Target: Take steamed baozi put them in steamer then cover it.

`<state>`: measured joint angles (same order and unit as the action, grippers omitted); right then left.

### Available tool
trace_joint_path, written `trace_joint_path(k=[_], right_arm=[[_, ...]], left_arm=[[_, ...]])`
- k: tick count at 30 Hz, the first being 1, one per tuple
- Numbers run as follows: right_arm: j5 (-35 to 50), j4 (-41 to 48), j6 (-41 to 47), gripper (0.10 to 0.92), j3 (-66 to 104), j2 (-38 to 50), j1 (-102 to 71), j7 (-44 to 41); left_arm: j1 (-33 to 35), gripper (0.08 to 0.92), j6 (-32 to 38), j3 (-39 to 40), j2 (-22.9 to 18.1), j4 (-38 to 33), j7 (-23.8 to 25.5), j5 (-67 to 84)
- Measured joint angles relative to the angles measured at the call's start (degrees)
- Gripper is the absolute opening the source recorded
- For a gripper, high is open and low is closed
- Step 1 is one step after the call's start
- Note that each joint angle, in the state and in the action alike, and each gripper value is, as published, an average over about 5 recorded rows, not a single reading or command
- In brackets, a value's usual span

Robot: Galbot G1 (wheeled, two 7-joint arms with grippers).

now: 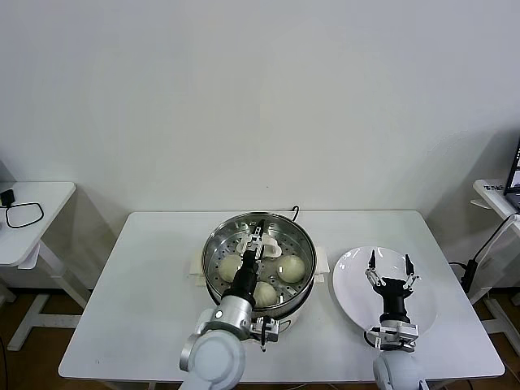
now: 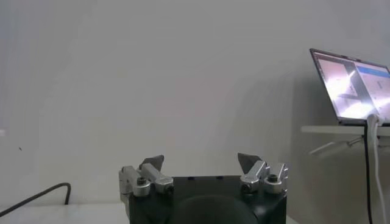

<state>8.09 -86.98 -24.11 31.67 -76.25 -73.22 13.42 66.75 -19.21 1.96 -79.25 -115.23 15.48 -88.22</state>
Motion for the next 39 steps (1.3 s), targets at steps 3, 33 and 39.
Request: trace_joint_path(k=[3,33,39], right_arm=[[-0.4,0.1,0.1,0.823,-0.4,0.1,0.2,0.1],[8.9,-5.4,4.5,0.823,-2.3,2.2,-4.9,-7.0],[10.3,-5.9,4.6,0.823,-2.5,2.2,-5.8,-7.9]], left_arm=[[1.4,0.793,0.2,-0.4,1.0,-2.1,0.1,0.6],[4.8,0.823,11.7,-27.7,7.4,3.5,-12.9,70.9],[5.2,0.823,17.7,-31.0,6.7,8.6,-13.4,80.5]])
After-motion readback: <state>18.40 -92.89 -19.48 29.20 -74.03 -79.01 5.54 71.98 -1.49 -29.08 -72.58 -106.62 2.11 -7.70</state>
